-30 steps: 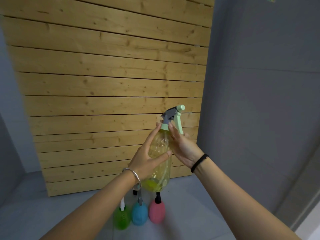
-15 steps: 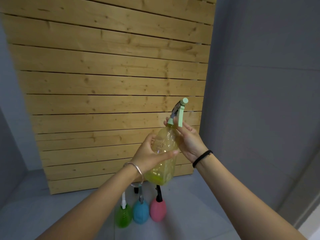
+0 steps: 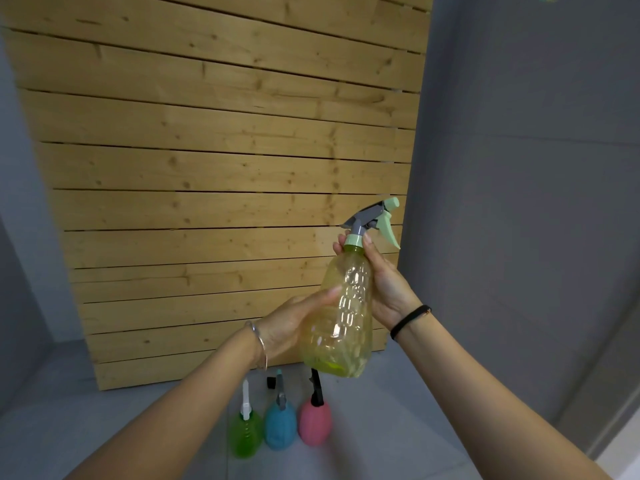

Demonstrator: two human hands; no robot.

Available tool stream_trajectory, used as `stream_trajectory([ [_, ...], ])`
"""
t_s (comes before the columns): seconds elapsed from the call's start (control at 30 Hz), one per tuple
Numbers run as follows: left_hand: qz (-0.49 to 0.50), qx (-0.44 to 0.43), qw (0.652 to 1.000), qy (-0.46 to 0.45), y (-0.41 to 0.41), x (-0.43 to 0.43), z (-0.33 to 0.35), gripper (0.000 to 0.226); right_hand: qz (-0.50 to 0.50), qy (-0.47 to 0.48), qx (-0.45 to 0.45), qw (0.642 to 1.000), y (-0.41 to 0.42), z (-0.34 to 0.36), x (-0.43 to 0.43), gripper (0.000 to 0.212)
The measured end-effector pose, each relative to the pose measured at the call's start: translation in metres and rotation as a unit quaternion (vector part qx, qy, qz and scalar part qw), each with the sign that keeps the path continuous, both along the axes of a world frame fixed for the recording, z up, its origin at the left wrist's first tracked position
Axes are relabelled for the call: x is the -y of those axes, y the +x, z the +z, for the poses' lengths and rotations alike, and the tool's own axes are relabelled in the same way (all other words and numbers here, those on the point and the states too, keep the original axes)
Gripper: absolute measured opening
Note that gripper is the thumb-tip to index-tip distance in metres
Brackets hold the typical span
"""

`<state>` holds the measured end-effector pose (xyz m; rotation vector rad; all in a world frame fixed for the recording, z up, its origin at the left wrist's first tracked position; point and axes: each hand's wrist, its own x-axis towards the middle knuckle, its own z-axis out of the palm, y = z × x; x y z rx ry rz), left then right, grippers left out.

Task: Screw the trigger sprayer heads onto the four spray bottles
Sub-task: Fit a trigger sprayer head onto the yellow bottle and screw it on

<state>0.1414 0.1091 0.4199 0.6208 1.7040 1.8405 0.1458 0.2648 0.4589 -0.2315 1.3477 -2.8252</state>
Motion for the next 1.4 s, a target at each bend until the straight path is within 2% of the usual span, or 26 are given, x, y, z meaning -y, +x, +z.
stream_trajectory([
  [0.07, 0.062, -0.051, 0.996, -0.037, -0.001, -0.004, 0.0, 0.075, -0.004, -0.006, -0.005, 1.0, -0.001, -0.001, -0.001, 0.04],
  [0.1, 0.066, -0.055, 0.996, -0.039, -0.001, -0.004, 0.0, 0.075, -0.005, -0.008, -0.009, 1.0, -0.001, -0.001, -0.002, 0.038],
  [0.17, 0.014, -0.002, 1.0, -0.017, -0.001, -0.003, 0.001, 0.062, -0.004, -0.009, -0.01, 1.0, -0.002, -0.003, -0.002, 0.031],
  [0.23, -0.002, 0.017, 1.0, -0.009, 0.003, -0.003, 0.002, 0.06, 0.001, 0.009, -0.012, 1.0, -0.002, -0.003, 0.0, 0.027],
  [0.3, 0.033, -0.036, 0.998, -0.036, 0.001, -0.005, 0.0, 0.066, 0.0, 0.022, -0.014, 1.0, -0.002, -0.002, 0.0, 0.028],
  [0.37, 0.072, -0.073, 0.994, -0.041, -0.002, -0.007, -0.001, 0.07, -0.006, 0.017, -0.013, 1.0, -0.002, 0.0, -0.001, 0.038],
  [0.4, 0.065, -0.071, 0.995, -0.035, -0.003, -0.007, -0.001, 0.068, -0.008, 0.015, -0.013, 1.0, -0.001, 0.001, -0.001, 0.043],
  [0.5, -0.003, 0.014, 1.0, 0.015, 0.0, -0.001, 0.001, 0.057, -0.007, 0.013, -0.013, 1.0, 0.0, 0.001, 0.001, 0.049],
  [0.53, -0.003, 0.007, 1.0, 0.02, 0.001, -0.001, 0.002, 0.062, -0.008, 0.019, -0.013, 1.0, 0.0, 0.001, 0.001, 0.051],
  [0.6, 0.058, -0.051, 0.997, -0.017, -0.003, -0.005, -0.001, 0.076, -0.014, 0.032, -0.011, 0.999, 0.0, 0.001, 0.0, 0.051],
  [0.67, 0.086, -0.076, 0.993, -0.024, -0.003, -0.007, -0.002, 0.078, -0.017, 0.038, -0.01, 0.999, -0.001, 0.0, -0.002, 0.05],
  [0.8, -0.024, 0.036, 0.999, 0.011, 0.0, -0.004, -0.005, 0.057, 0.0, 0.038, -0.001, 0.999, -0.002, -0.004, -0.003, 0.042],
  [0.9, 0.023, -0.026, 0.999, -0.033, -0.003, -0.004, -0.005, 0.081, 0.0, 0.031, 0.004, 1.0, -0.003, -0.005, -0.003, 0.043],
  [0.97, 0.028, -0.031, 0.998, -0.039, -0.004, -0.005, -0.004, 0.092, 0.001, 0.023, 0.005, 1.0, -0.003, -0.005, -0.005, 0.043],
  [1.07, -0.035, 0.057, 0.997, 0.026, -0.002, -0.004, -0.003, 0.082, 0.022, 0.027, 0.0, 0.999, -0.001, -0.005, -0.004, 0.03],
  [1.13, -0.034, 0.046, 0.998, 0.03, 0.0, -0.004, -0.003, 0.075, 0.029, 0.06, -0.013, 0.998, -0.001, -0.005, -0.003, 0.03],
  [1.27, 0.067, -0.04, 0.997, -0.007, 0.003, -0.007, -0.003, 0.058, -0.018, 0.125, -0.036, 0.991, 0.0, -0.004, 0.0, 0.026],
  [1.4, 0.165, -0.07, 0.984, -0.02, 0.006, -0.014, -0.002, 0.046, -0.066, 0.133, -0.037, 0.988, 0.0, -0.004, 0.004, 0.019],
])
